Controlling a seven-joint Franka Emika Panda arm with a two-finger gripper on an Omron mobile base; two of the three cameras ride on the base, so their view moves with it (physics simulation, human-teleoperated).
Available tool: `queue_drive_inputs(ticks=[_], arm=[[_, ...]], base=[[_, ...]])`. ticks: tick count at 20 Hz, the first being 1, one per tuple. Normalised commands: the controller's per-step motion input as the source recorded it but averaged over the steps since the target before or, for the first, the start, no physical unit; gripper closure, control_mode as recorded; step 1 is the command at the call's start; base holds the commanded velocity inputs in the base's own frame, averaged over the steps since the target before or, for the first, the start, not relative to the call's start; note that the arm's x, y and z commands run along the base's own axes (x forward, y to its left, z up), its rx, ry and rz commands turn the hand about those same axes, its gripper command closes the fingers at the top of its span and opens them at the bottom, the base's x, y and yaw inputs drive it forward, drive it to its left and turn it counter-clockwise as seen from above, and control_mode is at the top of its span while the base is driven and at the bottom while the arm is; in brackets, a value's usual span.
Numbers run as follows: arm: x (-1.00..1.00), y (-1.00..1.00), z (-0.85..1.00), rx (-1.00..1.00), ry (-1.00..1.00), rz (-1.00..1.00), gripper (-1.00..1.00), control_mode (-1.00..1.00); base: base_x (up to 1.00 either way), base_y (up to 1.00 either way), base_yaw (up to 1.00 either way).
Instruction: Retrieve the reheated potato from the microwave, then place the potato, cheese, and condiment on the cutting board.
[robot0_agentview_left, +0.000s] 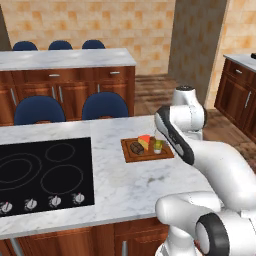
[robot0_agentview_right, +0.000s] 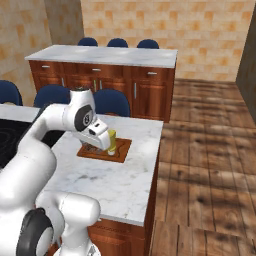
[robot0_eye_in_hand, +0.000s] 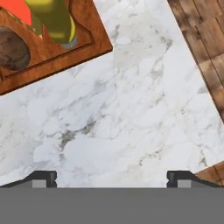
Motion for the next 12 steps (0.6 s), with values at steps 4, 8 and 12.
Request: queue_drive_inputs(ticks=[4,8,12], arm=[[-0.73,0.04,0.18,0.00,-0.05,0.22,-1.00,-1.00],[-0.67,0.06,0.10,0.00,-0.12,0.22,-1.00,-1.00],[-0.62,0.03,0.15,0.00,-0.13,0.19,-1.00,-1.00]], base=[[0.00,0.00,0.00],[0.00,0.00,0.00],[0.00,0.00,0.00]])
